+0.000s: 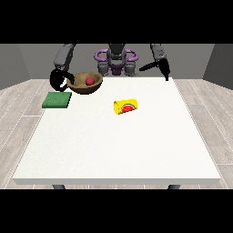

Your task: Pick the cup and pour the ball into the bowl, then pick the bowl and place it on the pad

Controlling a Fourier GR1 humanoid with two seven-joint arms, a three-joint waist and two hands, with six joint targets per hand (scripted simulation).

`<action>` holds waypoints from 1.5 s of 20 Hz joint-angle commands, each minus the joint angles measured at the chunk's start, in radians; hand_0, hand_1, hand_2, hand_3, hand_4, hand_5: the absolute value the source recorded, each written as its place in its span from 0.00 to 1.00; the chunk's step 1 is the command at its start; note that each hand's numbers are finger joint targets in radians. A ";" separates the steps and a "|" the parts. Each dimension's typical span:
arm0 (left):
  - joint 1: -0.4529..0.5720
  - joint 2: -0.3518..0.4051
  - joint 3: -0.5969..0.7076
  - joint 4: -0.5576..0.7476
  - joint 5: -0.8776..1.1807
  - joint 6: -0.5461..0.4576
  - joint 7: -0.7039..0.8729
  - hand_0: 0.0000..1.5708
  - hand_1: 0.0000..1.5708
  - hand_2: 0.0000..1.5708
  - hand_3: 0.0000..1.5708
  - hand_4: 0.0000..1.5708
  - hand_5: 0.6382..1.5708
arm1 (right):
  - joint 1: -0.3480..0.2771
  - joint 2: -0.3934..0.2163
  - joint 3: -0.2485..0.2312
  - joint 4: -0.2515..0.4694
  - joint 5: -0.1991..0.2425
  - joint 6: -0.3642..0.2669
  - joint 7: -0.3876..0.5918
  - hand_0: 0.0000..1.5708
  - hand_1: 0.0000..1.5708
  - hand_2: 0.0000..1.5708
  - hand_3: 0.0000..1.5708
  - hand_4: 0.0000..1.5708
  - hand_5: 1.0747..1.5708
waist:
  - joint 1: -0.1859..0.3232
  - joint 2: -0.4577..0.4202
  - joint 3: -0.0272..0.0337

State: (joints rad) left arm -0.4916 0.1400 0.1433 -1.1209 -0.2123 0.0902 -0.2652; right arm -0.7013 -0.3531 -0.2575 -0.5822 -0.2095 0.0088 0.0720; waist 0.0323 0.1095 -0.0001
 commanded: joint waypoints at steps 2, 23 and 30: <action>-0.036 -0.029 -0.039 -0.039 -0.020 0.023 0.039 0.00 0.00 0.00 0.00 0.00 1.00 | 0.002 -0.071 -0.071 0.024 -0.061 0.057 -0.006 1.00 1.00 1.00 1.00 0.68 0.98 | 0.022 0.050 0.0006; -0.031 -0.084 -0.143 -0.373 -0.123 0.145 0.061 0.00 0.00 0.00 0.00 0.00 0.99 | 0.032 -0.418 -0.184 0.208 -0.072 0.351 -0.329 1.00 1.00 1.00 0.00 0.66 1.00 | 0.031 0.383 0.0027; 0.044 -0.049 -0.142 -0.469 -0.103 0.095 0.091 0.00 0.00 0.00 0.00 0.00 0.99 | 0.016 -0.444 -0.214 0.269 -0.098 0.387 -0.309 1.00 1.00 1.00 0.14 0.64 1.00 | 0.037 0.354 0.0020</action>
State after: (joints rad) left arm -0.5006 0.0867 0.0128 -1.5280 -0.3200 0.2036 -0.2041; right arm -0.6884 -0.7843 -0.4549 -0.3537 -0.2906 0.3560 -0.2514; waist 0.0681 0.4960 0.0019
